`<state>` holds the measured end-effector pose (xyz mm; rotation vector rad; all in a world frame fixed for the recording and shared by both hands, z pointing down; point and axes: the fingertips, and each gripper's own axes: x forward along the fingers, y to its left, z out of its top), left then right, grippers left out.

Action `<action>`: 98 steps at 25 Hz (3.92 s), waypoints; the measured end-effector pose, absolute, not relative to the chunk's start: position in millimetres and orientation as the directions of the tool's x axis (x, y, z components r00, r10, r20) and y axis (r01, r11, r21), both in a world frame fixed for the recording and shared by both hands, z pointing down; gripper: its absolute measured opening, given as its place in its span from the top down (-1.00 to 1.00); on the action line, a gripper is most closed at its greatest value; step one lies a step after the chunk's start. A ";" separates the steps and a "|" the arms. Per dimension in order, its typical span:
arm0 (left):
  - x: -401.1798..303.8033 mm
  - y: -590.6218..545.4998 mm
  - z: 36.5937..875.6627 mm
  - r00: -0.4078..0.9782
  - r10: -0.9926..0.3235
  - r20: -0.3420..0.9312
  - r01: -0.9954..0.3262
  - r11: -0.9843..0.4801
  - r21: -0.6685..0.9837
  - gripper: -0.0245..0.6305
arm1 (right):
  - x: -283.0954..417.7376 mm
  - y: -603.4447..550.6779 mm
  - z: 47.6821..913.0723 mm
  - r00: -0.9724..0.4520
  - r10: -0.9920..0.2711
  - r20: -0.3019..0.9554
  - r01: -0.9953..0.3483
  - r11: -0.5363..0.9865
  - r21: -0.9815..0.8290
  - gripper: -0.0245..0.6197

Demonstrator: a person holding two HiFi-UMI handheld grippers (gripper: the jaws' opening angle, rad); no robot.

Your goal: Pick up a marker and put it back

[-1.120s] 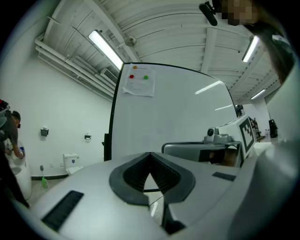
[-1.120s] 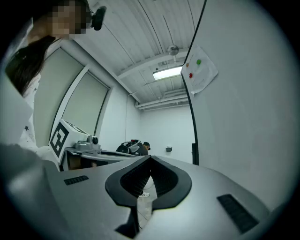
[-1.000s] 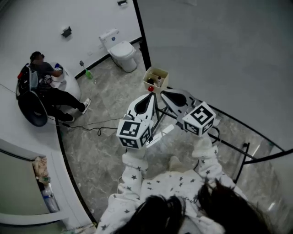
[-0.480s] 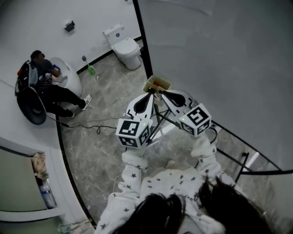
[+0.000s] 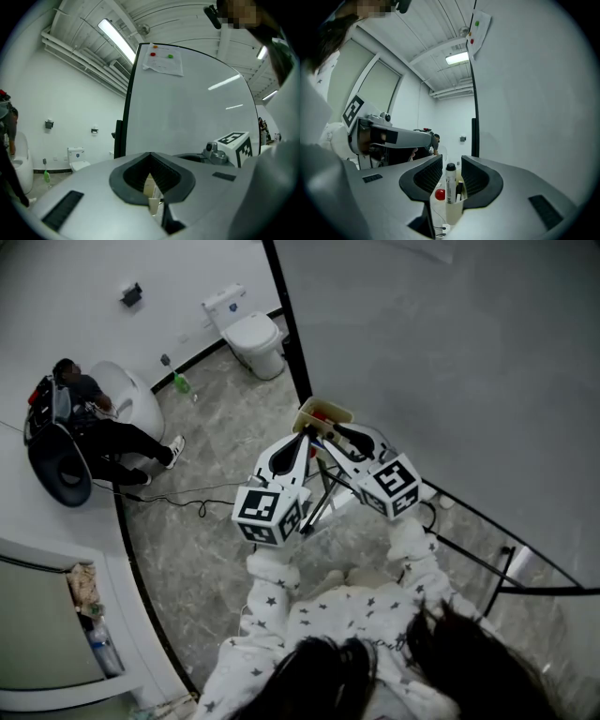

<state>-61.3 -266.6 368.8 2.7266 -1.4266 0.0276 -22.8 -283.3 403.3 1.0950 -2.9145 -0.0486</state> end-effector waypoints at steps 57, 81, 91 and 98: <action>-54.4 -265.3 310.3 0.633 -0.774 0.004 -0.774 -0.633 0.020 0.92 | -31.5 -264.2 313.9 -0.818 -0.573 -0.049 -0.574 0.818 0.013 0.70; -60.2 -262.2 313.2 0.632 -0.775 -0.010 -0.774 -0.632 0.032 0.92 | -32.0 -270.6 305.2 -0.798 -0.598 -0.076 -0.602 0.797 0.043 0.70; -71.8 -259.4 314.3 0.606 -0.795 0.007 -0.795 -0.606 0.027 0.92 | -36.6 -289.0 330.1 -0.763 -0.642 -0.072 -0.646 0.759 0.080 0.70; -75.5 -265.6 317.9 0.578 -0.816 0.006 -0.816 -0.578 0.020 0.92 | -33.8 -309.4 365.5 -0.753 -0.656 -0.056 -0.658 0.751 0.056 0.70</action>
